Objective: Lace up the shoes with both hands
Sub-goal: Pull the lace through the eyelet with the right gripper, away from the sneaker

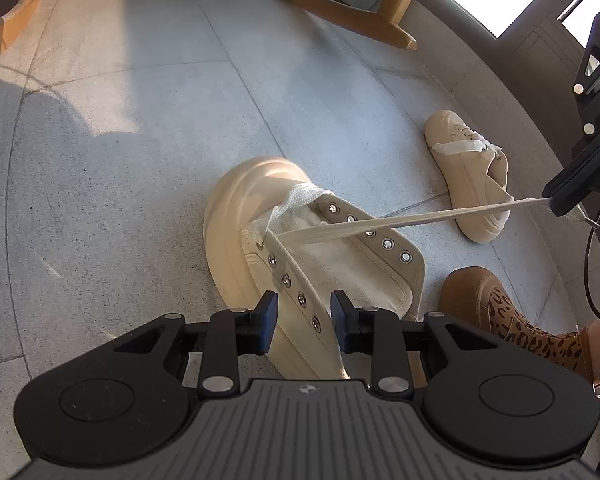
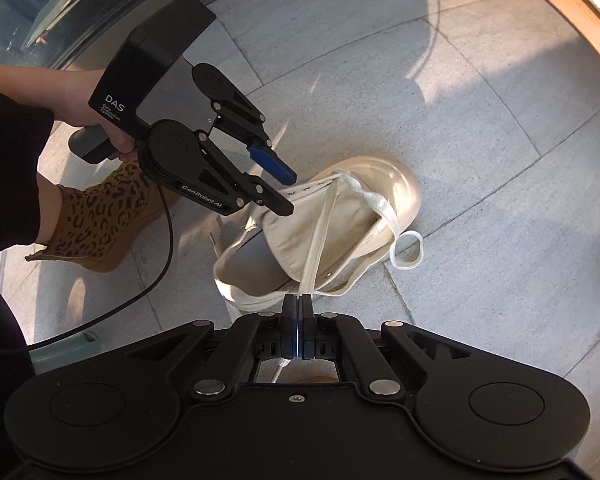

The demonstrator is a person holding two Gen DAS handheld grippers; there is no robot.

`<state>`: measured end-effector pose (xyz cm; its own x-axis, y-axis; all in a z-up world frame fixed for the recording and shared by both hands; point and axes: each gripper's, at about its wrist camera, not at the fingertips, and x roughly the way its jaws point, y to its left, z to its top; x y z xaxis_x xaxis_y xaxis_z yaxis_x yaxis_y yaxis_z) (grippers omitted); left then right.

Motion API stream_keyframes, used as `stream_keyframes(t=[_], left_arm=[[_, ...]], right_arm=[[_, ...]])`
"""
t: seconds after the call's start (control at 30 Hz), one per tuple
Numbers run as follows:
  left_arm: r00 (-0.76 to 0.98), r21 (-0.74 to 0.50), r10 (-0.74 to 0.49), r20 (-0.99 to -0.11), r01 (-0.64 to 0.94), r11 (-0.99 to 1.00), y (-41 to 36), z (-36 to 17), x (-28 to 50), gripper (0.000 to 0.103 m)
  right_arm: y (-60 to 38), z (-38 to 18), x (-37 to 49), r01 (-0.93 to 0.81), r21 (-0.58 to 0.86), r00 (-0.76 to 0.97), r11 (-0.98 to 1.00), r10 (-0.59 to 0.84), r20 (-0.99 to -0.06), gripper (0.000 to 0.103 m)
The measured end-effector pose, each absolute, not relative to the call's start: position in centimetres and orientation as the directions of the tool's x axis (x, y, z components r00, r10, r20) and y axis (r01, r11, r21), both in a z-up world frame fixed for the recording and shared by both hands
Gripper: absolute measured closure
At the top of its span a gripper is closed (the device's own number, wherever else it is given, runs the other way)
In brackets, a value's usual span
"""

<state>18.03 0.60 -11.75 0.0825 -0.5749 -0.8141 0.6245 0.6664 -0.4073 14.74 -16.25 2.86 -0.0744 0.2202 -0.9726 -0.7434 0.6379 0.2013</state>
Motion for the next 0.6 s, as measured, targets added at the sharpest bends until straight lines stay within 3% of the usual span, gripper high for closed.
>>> stream_keyframes(t=[0.6], left_arm=[[0.082, -0.404, -0.575, -0.814, 0.631, 0.662, 0.5, -11.8, 18.0, 0.076]], right_arm=[[-18.9, 11.1, 13.4, -0.708, 0.179, -0.085, 0.683, 0.169, -0.982, 0.103]])
